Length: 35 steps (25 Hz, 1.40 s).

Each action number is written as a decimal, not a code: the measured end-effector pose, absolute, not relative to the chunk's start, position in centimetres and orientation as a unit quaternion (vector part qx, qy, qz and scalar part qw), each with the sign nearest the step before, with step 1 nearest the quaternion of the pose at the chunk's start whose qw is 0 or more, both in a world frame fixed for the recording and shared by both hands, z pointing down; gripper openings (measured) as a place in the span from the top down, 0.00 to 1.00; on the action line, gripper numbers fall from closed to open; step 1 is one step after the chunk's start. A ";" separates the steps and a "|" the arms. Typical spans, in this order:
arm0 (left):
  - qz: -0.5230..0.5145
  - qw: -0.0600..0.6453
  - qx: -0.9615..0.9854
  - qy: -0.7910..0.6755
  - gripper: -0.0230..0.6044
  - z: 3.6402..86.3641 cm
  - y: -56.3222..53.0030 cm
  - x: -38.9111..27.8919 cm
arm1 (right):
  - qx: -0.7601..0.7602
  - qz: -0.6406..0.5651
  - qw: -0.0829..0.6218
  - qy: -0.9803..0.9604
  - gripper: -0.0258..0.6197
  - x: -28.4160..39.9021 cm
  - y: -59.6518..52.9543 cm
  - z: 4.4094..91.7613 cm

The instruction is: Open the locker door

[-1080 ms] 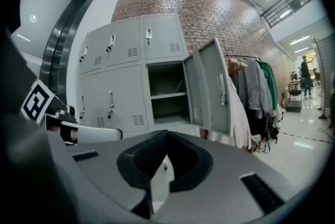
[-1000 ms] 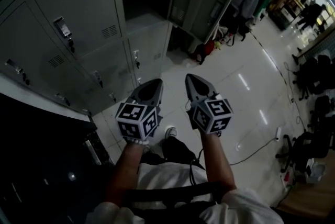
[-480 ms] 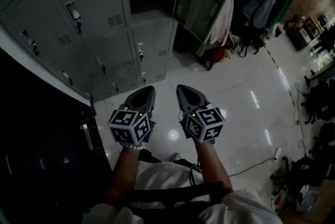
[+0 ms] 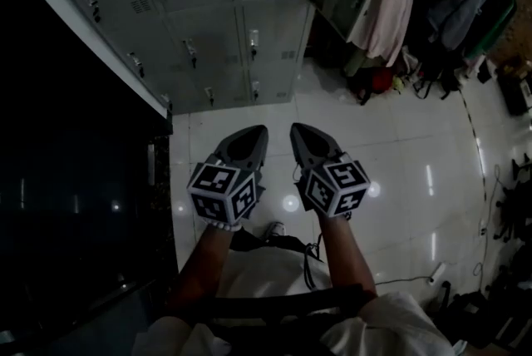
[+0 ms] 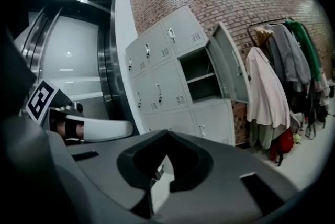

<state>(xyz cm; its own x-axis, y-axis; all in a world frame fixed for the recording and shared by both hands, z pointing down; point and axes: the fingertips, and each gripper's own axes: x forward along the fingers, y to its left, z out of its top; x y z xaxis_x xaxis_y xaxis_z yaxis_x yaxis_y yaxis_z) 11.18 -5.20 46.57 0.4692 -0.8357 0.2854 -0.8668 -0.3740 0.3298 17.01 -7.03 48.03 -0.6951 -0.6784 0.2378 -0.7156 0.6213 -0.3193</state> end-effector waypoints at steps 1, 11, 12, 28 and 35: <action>0.036 0.220 0.824 -0.520 0.97 46.7 -4.4 11.0 | 0.380 0.197 0.048 -0.902 0.95 16.7 -6.4 48.0; 0.035 0.238 0.805 -0.543 0.97 47.0 0.8 7.7 | 0.362 0.186 0.057 -0.912 0.95 13.7 -1.4 46.8; 0.034 0.239 0.805 -0.542 0.97 46.9 1.1 7.5 | 0.365 0.186 0.058 -0.911 0.96 13.6 -1.0 46.8; 0.035 0.229 0.840 -0.491 0.97 45.3 5.2 6.8 | 0.435 0.174 0.052 -0.882 0.96 13.9 4.6 45.4; 0.023 0.227 0.843 -0.487 0.97 44.9 6.1 6.2 | 0.441 0.167 0.053 -0.880 0.96 13.5 5.5 45.1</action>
